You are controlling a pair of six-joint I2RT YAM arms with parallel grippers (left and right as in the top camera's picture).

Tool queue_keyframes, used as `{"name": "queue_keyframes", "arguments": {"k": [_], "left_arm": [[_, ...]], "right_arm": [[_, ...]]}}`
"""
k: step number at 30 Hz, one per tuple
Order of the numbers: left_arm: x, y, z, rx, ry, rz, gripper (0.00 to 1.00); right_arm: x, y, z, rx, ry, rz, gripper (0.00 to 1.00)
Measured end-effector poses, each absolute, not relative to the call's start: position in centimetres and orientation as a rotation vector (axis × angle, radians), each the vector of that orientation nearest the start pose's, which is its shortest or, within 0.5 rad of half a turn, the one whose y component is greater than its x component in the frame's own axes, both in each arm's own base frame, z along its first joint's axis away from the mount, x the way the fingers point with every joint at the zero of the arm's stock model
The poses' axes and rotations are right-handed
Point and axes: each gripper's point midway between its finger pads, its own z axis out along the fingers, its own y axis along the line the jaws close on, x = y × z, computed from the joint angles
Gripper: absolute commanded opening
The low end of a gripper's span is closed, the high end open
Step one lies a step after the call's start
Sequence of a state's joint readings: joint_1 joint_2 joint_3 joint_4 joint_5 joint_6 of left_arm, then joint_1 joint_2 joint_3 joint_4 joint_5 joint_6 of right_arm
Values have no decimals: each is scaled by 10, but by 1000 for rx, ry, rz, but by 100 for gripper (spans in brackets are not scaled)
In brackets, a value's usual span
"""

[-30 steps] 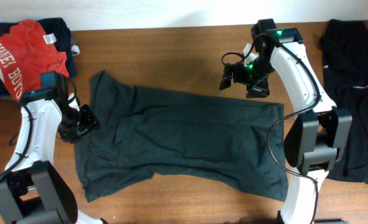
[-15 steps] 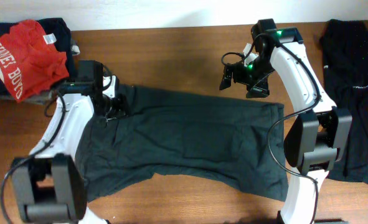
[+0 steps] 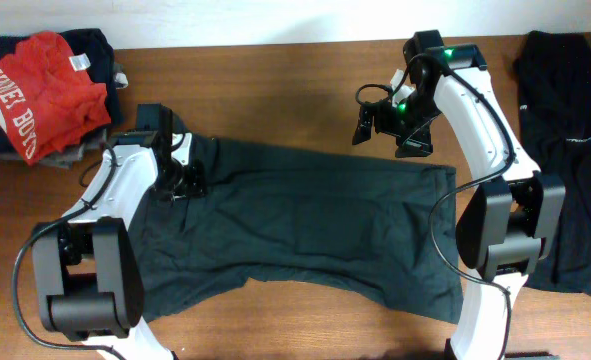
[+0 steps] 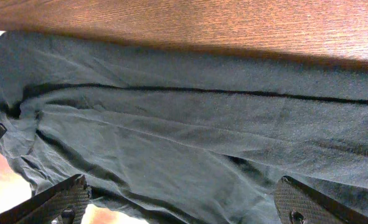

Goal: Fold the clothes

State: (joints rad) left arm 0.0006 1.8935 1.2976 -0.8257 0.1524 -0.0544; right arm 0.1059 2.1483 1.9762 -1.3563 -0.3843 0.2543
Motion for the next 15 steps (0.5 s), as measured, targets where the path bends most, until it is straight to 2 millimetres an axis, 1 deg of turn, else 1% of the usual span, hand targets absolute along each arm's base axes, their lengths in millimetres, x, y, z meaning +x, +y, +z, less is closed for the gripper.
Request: {"name": "queue_keyframes", "arguments": {"k": [6,8,10,13,14,15], "left_arm": [[376,-26,34,-56,2988,-233,50],[376,-26,31,-56,2996,-234,50],[374,-26,25,-59,3013,-235,50],[370,-26,10,-65,3057,-239,50],[369,-26,7,-66,3066,-240,49],[369,-26,5,-66,3069,-242,46]], "right_arm": [[416,109,119,218,3103,607,99],[416,109,119,218,3103,607,99],[416,109,119,218,3103,607,99],[416,109,119,219,3103,607,99],[416,109,119,218,3103,607,99],[416,109,119,217,3103,607,99]]}}
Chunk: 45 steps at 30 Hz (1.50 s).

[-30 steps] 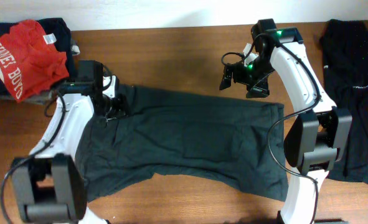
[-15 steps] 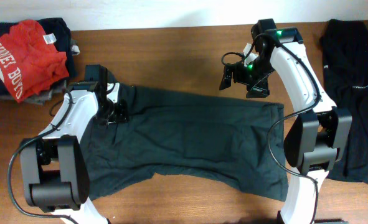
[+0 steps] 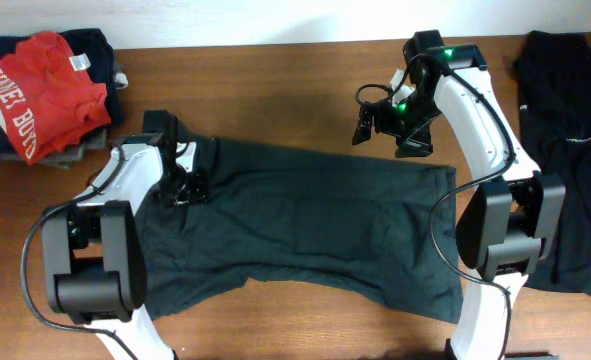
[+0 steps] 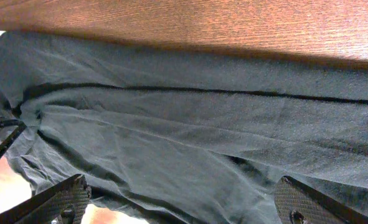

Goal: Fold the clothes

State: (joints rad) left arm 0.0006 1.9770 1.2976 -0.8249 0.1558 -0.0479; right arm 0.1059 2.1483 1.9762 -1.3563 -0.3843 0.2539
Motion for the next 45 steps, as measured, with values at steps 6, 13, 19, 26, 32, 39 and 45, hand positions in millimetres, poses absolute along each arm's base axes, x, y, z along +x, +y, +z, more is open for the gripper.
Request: {"name": "queue_keyframes", "arguments": {"k": [6,13,19,26,32,39,45], "left_arm": [[369,-27,6,-60,3068,-244,31],[362,-27,7,-63,3101,-246,9],[363,-27,17,-65,3113,-249,1],[358,-31,28,-73,3149,-289,1],[347,-41,30,-74,3185,-369,1],[336,-55,32,-28,3228,-396,1],[332,-71,32,69,3234,-398,1]], "right_arm": [[416,109,119,217,3103,607,99],[416,109,119,217,3103,607,99],[416,109,119,218,3103,607,99],[417,109,119,217,3102,607,99],[417,109,119,218,3102,607,99],[417,109,119,216,3100,607,99],[419,109,119,214,3091,608,99]]}}
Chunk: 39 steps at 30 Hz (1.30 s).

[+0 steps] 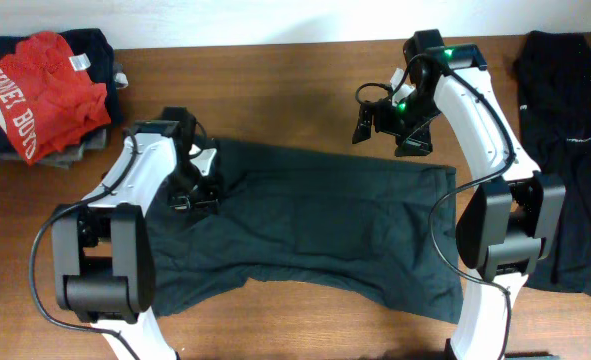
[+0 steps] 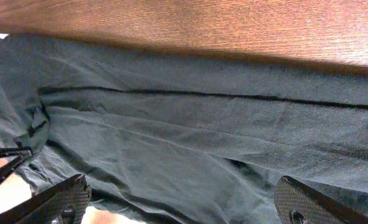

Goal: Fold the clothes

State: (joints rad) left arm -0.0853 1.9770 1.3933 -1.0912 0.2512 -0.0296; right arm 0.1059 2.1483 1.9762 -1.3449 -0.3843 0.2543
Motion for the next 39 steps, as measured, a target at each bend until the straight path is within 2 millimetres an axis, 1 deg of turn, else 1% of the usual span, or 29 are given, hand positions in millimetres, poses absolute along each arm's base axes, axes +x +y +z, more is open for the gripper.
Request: {"name": "queue_keyframes", "arguments": {"k": [5,7,8,9,10,11,12,17,21,23,24,25,26,28,32,34,37,38,39], "left_arm": [[329,-78,32,110,3242,-396,0],[327,-77,32,115,3252,-382,3],[325,-75,32,117,3260,-366,8],[323,-72,31,118,3272,-335,16],[322,-71,31,124,3275,-325,20],[320,-66,31,124,3289,-279,28],[318,-63,31,120,3298,-251,31],[314,-38,30,45,3328,-9,31],[316,-30,33,15,3323,74,31],[324,-29,37,11,3296,92,62],[330,-30,38,9,3272,93,67],[338,-31,39,6,3242,88,70],[347,-33,40,1,3209,79,70],[355,-39,41,8,3178,28,74],[357,-56,41,71,3169,-123,75],[356,-61,42,93,3169,-168,75],[356,-69,42,125,3166,-205,70],[355,-72,42,140,3164,-214,65],[355,-74,43,147,3164,-220,63]], "right_arm": [[419,109,119,214,3091,608,99],[419,109,119,214,3091,608,99],[419,109,119,214,3091,608,99],[419,109,119,213,3091,608,99],[419,109,119,213,3091,608,99],[419,109,119,213,3091,608,99],[419,109,119,214,3091,608,99],[419,109,119,213,3091,608,99],[419,109,119,213,3091,608,99],[419,109,119,214,3091,608,99],[419,109,119,213,3091,608,99],[419,109,119,214,3091,608,99],[419,109,119,214,3091,608,99],[419,109,119,213,3091,608,99],[419,109,119,214,3092,608,99],[419,109,119,213,3091,608,99],[419,109,119,214,3091,608,99],[419,109,119,214,3091,608,99],[419,109,119,213,3091,608,99]]}}
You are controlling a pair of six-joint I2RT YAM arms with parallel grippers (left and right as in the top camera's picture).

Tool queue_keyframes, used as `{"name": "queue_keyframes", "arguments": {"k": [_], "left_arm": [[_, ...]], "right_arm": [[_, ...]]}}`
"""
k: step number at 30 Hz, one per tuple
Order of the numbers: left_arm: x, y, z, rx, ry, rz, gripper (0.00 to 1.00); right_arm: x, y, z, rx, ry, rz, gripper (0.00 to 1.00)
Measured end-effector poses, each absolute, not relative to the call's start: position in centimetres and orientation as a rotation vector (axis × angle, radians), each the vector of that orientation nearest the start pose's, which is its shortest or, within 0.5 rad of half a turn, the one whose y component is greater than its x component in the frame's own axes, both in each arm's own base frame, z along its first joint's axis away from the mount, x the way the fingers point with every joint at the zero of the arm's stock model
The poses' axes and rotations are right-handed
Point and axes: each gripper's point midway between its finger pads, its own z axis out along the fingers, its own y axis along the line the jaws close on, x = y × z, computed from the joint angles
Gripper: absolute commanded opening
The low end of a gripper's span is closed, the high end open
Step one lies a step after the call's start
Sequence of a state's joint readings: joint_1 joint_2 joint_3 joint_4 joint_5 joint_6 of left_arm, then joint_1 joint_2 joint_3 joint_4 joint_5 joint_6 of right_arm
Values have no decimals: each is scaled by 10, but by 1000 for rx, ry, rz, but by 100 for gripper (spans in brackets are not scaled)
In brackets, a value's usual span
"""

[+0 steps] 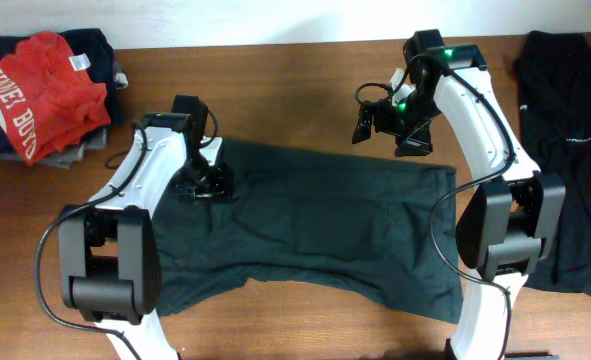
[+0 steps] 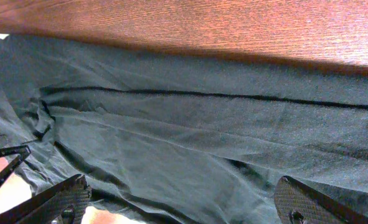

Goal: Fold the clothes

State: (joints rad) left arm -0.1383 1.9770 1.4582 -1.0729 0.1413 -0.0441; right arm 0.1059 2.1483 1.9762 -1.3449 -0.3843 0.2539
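Observation:
A dark green garment (image 1: 315,220) lies spread flat across the wooden table (image 1: 275,90). My left gripper (image 1: 203,183) sits low on the garment's upper left part, shut on a bunch of its fabric, which is pulled in toward the middle. My right gripper (image 1: 386,124) hangs above the garment's top edge near the right, open and holding nothing. In the right wrist view the green garment (image 2: 190,137) fills the frame under the widely spread fingers (image 2: 59,198), with a dark crease running across it.
A stack of clothes topped by a red shirt (image 1: 40,90) sits at the back left corner. A black garment (image 1: 565,150) lies along the right side. Bare wood runs behind the green garment.
My left gripper has moved a little right and toward the back, and the garment's upper left corner has come further in with it. The right gripper has not moved.
My left gripper was first down on the garment's far upper left edge, and stayed there at the second moment. By the third it was further right with the fabric drawn along, and now the left edge lies folded further inward. My right gripper hovered open throughout.

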Motion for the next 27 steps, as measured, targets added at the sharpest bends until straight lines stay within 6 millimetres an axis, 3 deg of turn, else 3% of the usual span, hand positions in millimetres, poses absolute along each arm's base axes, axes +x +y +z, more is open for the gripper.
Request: {"name": "queue_keyframes", "arguments": {"k": [16,27], "left_arm": [[348,-82,43,170,3182,-263,62],[338,-81,28,186,3202,-262,61]], "right_arm": [[419,109,119,213,3092,608,99],[419,109,119,213,3093,608,99]]}}
